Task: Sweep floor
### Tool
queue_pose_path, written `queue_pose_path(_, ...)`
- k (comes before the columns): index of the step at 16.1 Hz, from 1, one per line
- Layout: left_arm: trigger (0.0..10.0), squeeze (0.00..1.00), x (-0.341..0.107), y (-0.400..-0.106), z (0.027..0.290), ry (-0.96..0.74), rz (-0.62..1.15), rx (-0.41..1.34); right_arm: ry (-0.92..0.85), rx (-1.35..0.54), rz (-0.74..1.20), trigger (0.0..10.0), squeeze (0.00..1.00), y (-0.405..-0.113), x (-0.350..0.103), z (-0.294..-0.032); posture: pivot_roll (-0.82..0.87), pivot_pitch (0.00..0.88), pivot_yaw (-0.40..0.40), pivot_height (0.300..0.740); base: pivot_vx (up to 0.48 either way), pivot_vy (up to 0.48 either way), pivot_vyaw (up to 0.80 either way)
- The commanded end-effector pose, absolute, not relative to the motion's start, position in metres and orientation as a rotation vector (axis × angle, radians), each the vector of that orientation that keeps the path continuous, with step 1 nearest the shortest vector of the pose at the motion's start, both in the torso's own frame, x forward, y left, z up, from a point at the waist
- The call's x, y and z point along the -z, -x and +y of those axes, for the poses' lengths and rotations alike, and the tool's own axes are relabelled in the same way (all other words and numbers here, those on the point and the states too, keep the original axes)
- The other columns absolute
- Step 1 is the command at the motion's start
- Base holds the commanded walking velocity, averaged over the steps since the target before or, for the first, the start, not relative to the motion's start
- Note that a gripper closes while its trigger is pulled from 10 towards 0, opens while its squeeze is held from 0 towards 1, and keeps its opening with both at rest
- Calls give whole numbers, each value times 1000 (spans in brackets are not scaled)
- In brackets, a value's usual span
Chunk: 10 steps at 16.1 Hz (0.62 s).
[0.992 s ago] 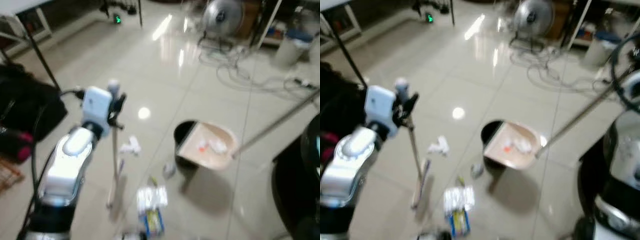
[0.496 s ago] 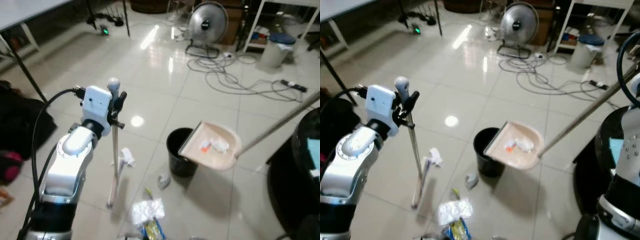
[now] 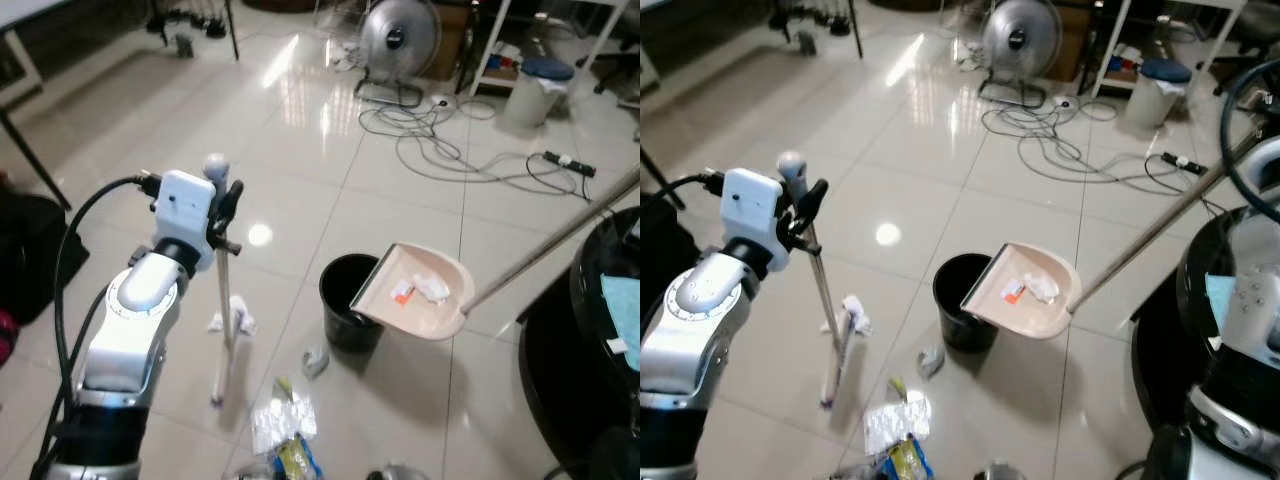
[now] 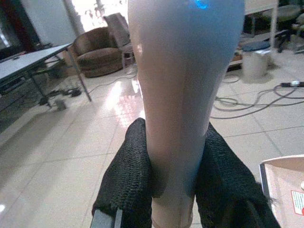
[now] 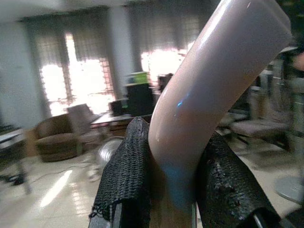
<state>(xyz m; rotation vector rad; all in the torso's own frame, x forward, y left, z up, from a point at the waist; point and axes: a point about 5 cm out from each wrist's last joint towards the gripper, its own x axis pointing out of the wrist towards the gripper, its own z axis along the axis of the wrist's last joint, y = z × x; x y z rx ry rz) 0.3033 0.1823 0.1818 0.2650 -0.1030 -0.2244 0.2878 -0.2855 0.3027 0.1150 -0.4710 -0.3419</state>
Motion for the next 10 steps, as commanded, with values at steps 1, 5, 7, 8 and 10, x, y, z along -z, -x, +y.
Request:
queue_pose_path(1,10000,0,-190,-301,189,-292,-130,190,-117,307,-555,10000,0,-290,-316,-280,21,81,-18,740,0,0,0)
queue_pose_path(5,10000,0,-189,-296,193,-297,-122,175,-68,283,-592,10000,0,-300,-313,-276,37,95,-22,740,0,0,0)
queue_pose_path(7,10000,0,-189,-296,195,-300,-120,172,-34,227,-647,10000,0,-310,-318,-260,42,97,-21,740,0,0,0)
queue_pose_path(8,10000,0,-190,-297,195,-301,-121,170,-19,190,-666,10000,0,-314,-319,-250,44,98,-22,740,0,0,0)
queue_pose_path(10,10000,0,-191,-296,194,-301,-122,169,43,96,-716,10000,0,-321,-318,-229,51,103,-24,740,0,0,0)
